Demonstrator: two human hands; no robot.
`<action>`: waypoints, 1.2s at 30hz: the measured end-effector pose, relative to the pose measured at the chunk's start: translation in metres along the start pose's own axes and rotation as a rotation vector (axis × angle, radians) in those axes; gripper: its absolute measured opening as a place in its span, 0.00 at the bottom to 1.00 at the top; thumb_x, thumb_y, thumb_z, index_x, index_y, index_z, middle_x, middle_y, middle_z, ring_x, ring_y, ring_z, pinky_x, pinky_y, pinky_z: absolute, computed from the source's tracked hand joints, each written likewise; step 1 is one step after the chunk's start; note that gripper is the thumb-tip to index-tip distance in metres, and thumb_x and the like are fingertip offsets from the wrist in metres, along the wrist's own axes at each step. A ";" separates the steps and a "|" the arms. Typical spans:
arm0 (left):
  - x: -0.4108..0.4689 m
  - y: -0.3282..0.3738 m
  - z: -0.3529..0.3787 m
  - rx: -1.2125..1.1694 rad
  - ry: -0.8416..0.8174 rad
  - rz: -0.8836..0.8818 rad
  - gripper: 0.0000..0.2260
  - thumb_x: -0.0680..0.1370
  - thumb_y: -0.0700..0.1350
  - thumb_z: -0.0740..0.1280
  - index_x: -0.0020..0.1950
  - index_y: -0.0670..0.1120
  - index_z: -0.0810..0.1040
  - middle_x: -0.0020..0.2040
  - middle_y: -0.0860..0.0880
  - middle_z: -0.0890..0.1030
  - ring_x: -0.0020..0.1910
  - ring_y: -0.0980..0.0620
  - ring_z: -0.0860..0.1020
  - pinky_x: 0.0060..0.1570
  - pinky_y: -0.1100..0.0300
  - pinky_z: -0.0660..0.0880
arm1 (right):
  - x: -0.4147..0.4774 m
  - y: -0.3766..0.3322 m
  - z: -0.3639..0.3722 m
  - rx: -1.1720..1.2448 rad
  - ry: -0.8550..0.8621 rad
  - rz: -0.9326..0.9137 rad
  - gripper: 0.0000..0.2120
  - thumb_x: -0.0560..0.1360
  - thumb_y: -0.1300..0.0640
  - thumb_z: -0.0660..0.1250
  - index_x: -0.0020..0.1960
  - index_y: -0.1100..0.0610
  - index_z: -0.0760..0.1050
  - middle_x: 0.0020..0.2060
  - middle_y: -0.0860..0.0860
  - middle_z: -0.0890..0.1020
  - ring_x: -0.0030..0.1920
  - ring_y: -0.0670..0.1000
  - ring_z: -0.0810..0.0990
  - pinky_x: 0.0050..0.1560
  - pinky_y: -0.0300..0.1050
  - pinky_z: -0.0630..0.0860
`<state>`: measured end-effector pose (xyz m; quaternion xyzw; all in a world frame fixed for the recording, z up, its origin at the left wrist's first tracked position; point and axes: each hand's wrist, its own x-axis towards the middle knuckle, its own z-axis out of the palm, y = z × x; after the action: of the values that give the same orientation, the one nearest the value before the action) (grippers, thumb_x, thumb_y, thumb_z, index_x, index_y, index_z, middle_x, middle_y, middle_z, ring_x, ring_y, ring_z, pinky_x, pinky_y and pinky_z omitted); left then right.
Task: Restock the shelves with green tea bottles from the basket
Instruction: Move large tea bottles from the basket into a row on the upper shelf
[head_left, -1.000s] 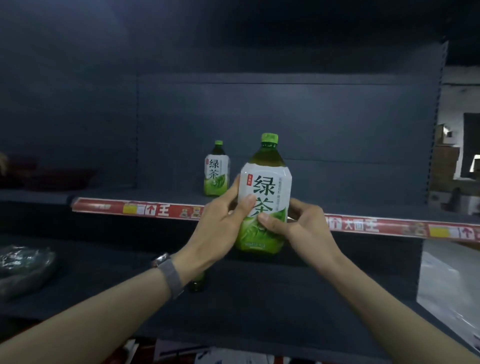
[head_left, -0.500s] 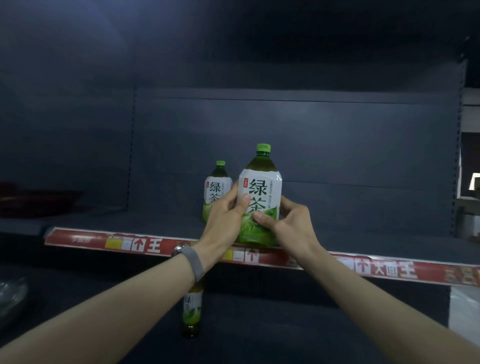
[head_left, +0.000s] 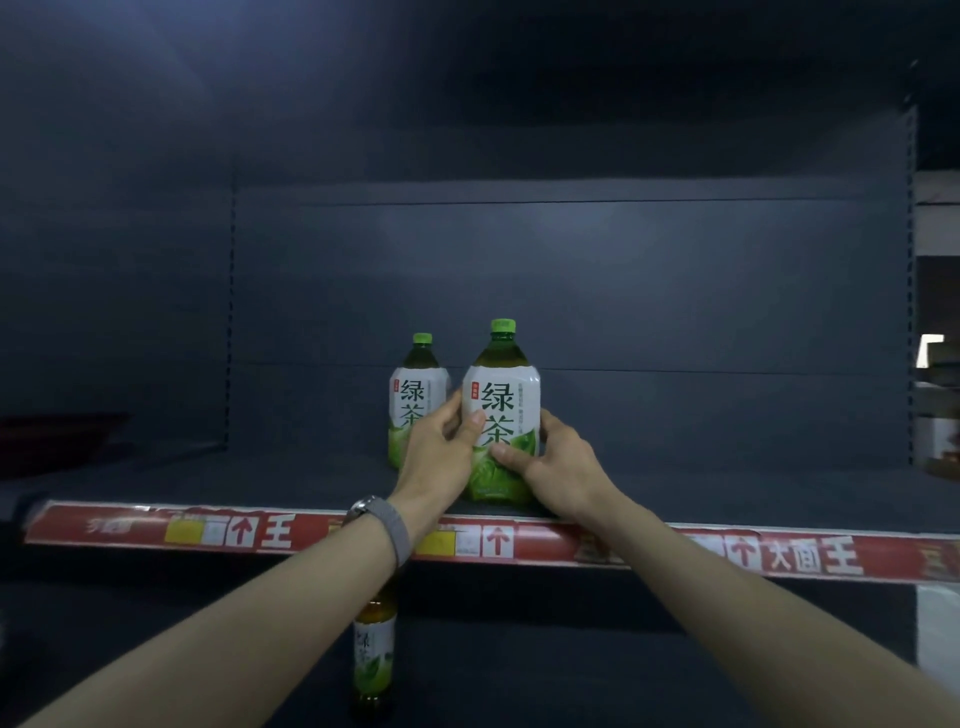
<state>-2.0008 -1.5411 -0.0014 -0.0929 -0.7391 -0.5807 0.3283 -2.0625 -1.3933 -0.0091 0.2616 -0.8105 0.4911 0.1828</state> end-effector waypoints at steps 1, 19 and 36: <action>-0.002 0.002 -0.003 0.048 -0.002 -0.002 0.14 0.86 0.46 0.65 0.69 0.59 0.76 0.47 0.64 0.80 0.48 0.67 0.78 0.36 0.78 0.73 | -0.001 -0.002 -0.001 -0.034 -0.006 0.016 0.25 0.77 0.46 0.76 0.72 0.49 0.74 0.60 0.45 0.85 0.60 0.49 0.83 0.62 0.44 0.79; -0.007 -0.027 -0.012 0.282 -0.179 -0.028 0.13 0.80 0.40 0.67 0.56 0.59 0.78 0.46 0.66 0.77 0.45 0.67 0.74 0.39 0.69 0.68 | -0.025 -0.007 -0.006 -0.076 -0.050 0.062 0.17 0.80 0.50 0.69 0.68 0.46 0.80 0.59 0.44 0.85 0.56 0.45 0.80 0.48 0.32 0.72; 0.066 -0.048 0.004 0.518 -0.314 -0.168 0.11 0.75 0.41 0.69 0.57 0.47 0.82 0.55 0.48 0.83 0.55 0.48 0.79 0.47 0.59 0.75 | 0.063 0.024 0.024 -0.016 -0.078 0.309 0.31 0.68 0.38 0.71 0.68 0.50 0.81 0.61 0.50 0.85 0.60 0.54 0.83 0.69 0.56 0.78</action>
<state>-2.0778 -1.5687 -0.0009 -0.0334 -0.9093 -0.3766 0.1739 -2.1281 -1.4209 -0.0016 0.1509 -0.8516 0.4962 0.0755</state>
